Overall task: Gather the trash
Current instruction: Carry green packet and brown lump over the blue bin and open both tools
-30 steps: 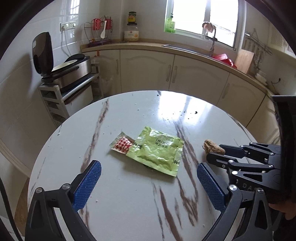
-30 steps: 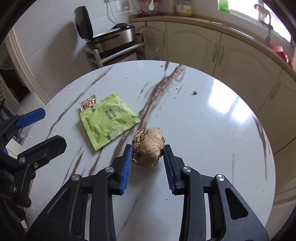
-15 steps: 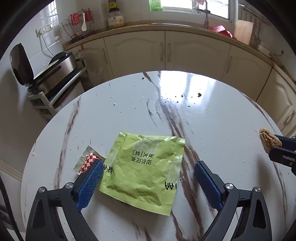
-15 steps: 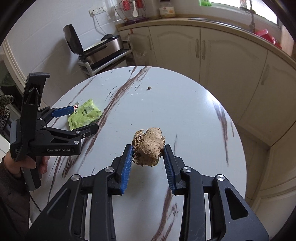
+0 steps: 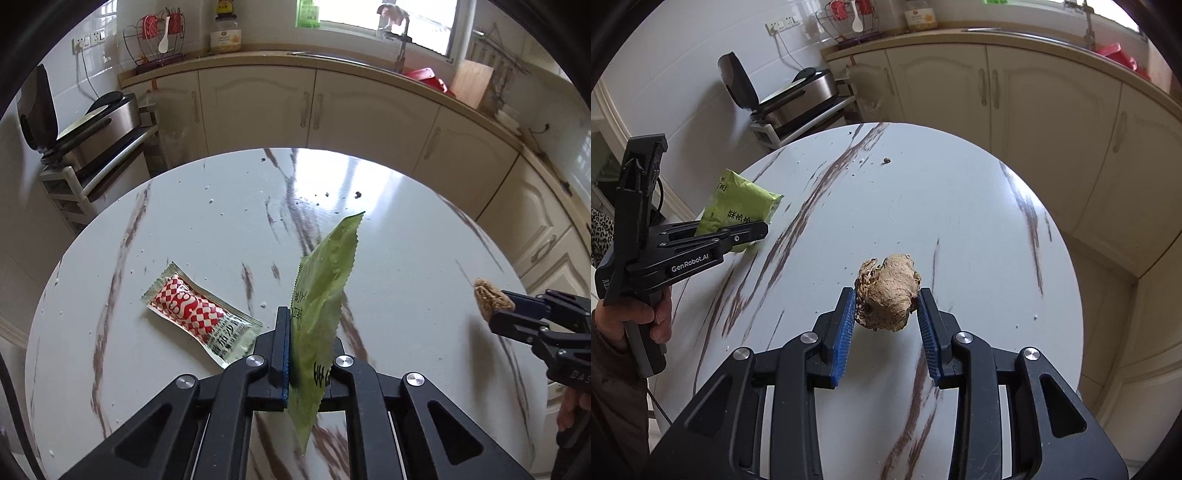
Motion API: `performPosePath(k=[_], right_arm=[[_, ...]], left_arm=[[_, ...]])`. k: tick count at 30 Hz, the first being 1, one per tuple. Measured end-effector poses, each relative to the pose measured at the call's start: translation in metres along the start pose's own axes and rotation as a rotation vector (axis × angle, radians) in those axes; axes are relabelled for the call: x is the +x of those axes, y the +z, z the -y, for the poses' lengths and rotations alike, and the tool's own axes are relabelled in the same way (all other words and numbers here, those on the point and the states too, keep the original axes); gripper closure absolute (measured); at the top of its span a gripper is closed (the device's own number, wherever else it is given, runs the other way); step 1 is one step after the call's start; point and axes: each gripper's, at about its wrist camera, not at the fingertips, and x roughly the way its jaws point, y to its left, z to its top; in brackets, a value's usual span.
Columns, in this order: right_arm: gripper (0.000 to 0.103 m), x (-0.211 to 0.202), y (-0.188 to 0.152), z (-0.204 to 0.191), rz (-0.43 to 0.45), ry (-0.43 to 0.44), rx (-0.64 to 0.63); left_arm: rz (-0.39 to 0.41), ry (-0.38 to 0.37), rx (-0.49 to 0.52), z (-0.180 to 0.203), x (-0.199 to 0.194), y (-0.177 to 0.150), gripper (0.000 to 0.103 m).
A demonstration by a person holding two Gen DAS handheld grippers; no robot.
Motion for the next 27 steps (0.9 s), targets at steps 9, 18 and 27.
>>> performPosePath(k=[9,18,27], right_arm=[[0.071,-0.049,-0.040,0.003,0.052,0.039,0.049],[0.071,-0.132,-0.080,0.022,0.150,0.043,0.074],[0.071,-0.200,-0.126,0.093,0.249,-0.010,0.196]], left_arm=[[0.047,-0.154,0.086,0.064,-0.058,-0.040,0.100],[0.072,-0.223,0.212,0.151,-0.112,-0.061,0.100],[0.052,-0.310,0.347,0.274,-0.118,-0.065,0.100]])
